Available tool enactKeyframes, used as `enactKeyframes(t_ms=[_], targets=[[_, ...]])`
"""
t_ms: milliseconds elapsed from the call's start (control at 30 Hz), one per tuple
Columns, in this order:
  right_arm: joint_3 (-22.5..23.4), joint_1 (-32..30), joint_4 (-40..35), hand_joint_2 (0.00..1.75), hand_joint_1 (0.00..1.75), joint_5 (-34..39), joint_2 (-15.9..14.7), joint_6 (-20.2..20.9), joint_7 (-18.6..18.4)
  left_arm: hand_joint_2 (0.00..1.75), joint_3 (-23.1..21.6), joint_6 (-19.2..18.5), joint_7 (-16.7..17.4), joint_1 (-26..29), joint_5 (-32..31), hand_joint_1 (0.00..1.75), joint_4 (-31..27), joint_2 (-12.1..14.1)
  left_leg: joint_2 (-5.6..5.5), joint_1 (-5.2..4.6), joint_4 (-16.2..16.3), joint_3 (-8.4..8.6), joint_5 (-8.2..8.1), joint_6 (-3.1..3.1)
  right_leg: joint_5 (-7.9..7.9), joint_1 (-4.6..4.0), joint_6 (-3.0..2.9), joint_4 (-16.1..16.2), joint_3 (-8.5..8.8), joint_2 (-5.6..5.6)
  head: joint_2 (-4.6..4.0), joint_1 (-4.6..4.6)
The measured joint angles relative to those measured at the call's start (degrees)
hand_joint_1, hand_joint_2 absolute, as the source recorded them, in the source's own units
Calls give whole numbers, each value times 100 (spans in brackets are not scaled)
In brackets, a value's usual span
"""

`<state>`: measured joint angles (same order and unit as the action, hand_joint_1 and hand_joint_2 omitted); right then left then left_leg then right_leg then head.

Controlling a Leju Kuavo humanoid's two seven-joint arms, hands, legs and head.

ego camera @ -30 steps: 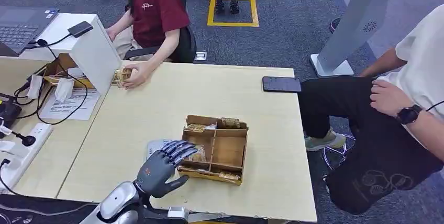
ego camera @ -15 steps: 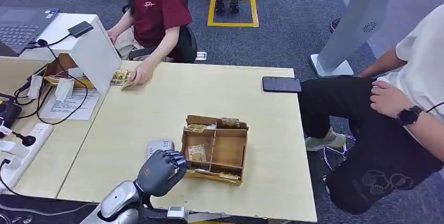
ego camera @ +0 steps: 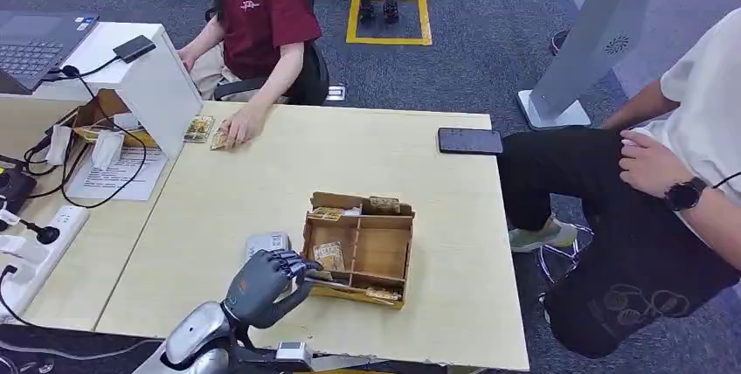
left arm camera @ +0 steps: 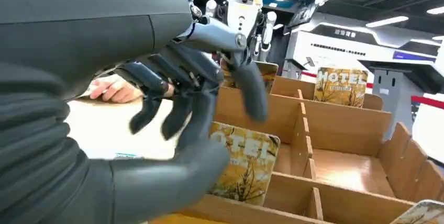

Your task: Pass the card to the sensor for recognition and then transmit it.

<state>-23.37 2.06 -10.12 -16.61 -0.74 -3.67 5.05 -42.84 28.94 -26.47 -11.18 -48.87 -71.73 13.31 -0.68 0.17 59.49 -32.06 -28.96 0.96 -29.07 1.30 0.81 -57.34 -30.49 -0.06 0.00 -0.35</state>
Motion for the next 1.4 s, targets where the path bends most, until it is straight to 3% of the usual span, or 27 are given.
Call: enactKeyframes(t_ms=[900, 1100, 1400], targets=[[0, -2, -2, 0, 0, -35, 2, 11, -2, 175, 0, 66, 18, -3, 2, 0, 0, -13, 0, 0, 0, 0, 0, 0, 0, 0, 0, 0, 0, 0, 2, 0], [-2, -5, -2, 0, 0, -55, 4, 11, -2, 175, 0, 225, 37, -5, 22, 0, 0, 2, 0, 0, 0, 0, 0, 0, 0, 0, 0, 0, 0, 0, 2, 0], [-2, -3, -7, 0, 0, -79, 11, 31, -4, 175, 0, 221, 127, -21, -343, 0, 52, 42, 0, 0, 0, 0, 0, 0, 0, 0, 0, 0, 0, 0, 0, 0]])
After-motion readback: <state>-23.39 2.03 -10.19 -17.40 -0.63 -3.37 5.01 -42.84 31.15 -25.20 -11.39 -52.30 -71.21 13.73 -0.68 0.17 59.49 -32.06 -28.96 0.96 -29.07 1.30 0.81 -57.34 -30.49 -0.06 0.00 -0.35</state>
